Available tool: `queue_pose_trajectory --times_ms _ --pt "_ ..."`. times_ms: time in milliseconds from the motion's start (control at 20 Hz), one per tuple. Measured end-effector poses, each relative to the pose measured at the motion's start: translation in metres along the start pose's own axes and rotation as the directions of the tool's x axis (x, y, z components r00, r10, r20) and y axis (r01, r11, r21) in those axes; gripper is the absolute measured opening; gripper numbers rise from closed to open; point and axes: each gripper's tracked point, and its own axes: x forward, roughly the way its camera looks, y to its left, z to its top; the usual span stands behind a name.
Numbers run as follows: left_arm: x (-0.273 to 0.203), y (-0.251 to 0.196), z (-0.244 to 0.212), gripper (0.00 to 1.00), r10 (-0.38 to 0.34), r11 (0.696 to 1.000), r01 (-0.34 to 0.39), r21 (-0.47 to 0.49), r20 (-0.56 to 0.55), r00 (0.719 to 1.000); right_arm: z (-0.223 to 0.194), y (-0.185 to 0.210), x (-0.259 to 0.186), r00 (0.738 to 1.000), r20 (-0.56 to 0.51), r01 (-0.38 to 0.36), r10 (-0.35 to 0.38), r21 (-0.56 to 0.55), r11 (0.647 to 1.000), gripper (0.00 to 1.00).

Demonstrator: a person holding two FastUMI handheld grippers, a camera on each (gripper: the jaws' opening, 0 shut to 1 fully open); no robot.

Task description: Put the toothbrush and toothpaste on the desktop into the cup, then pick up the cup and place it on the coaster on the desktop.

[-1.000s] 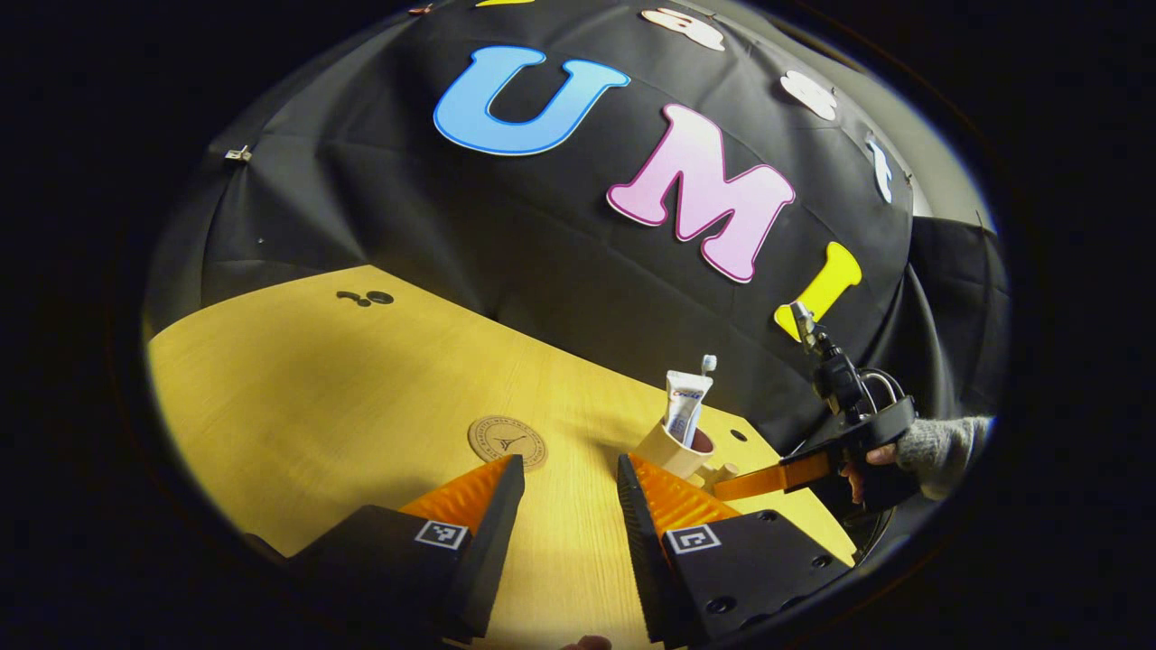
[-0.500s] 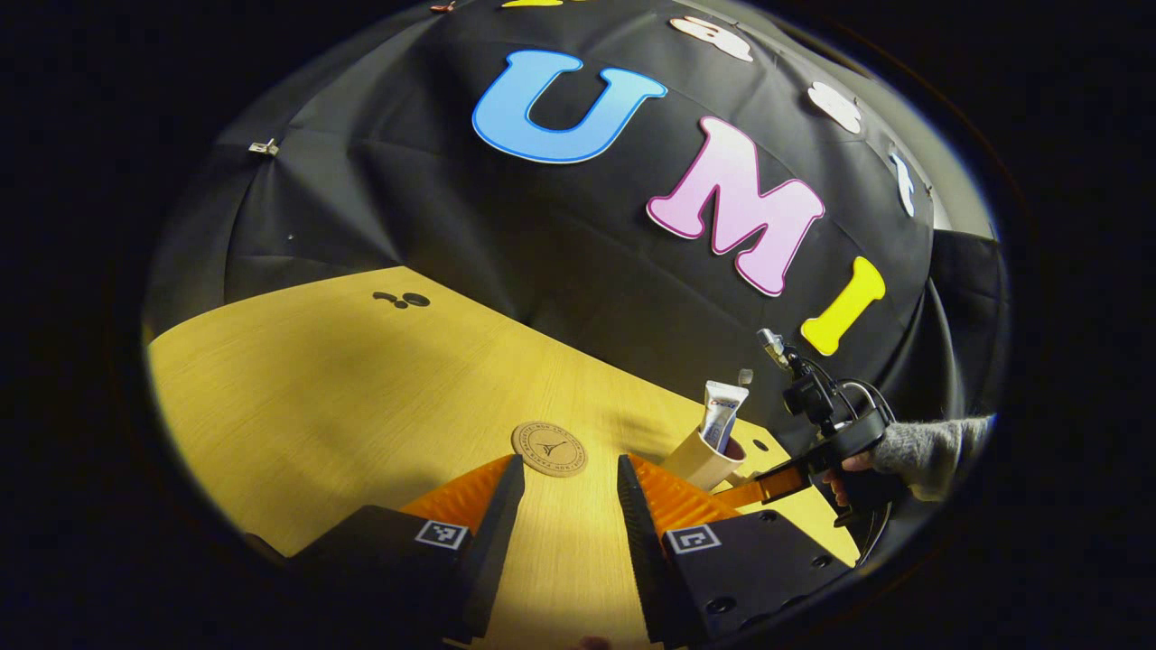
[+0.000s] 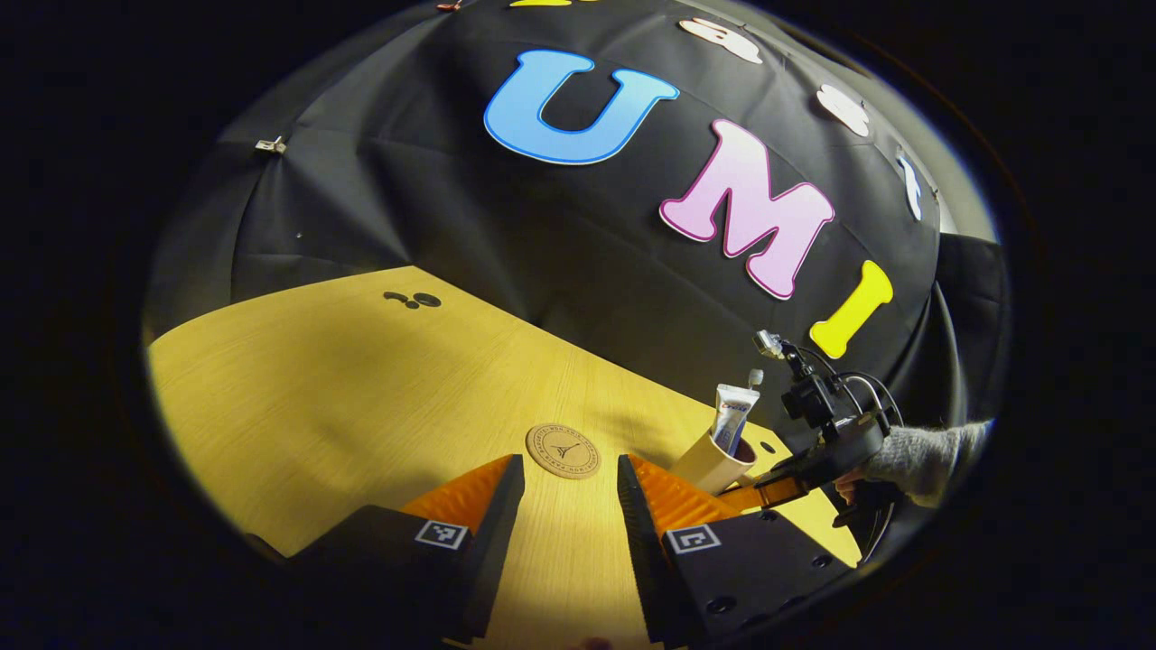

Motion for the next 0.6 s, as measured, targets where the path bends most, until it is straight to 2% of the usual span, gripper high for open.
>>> queue_pose_trajectory --times_ms 100,150,300,350,400,600 --pt "-0.001 0.002 0.002 0.65 -0.001 1.0 0.001 0.001 0.001 1.0 0.004 0.004 -0.003 1.0 0.014 -0.007 0.007 0.007 1.0 0.25" --pt "-0.003 0.003 0.002 0.65 -0.002 1.0 0.002 0.001 0.002 1.0 0.008 0.008 -0.005 0.999 0.027 -0.018 0.018 0.018 1.0 0.29" --pt "-0.01 0.009 0.002 0.65 -0.003 1.0 0.003 0.001 0.004 1.0 0.024 0.018 -0.013 0.997 0.075 -0.034 0.03 0.05 0.998 0.29" --pt "-0.011 0.009 0.005 0.65 -0.003 1.0 0.003 0.001 0.006 1.0 0.029 0.023 -0.016 0.996 0.084 -0.041 0.037 0.053 0.998 0.33" --pt "-0.013 0.01 0.007 0.65 -0.003 1.0 0.003 0.003 0.007 1.0 0.035 0.028 -0.018 0.995 0.091 -0.048 0.043 0.051 0.998 0.28" --pt "-0.027 0.022 0.01 0.65 0.008 1.0 -0.008 0.017 0.009 1.0 0.062 0.062 -0.017 0.989 0.119 -0.089 0.084 0.032 0.996 0.29"
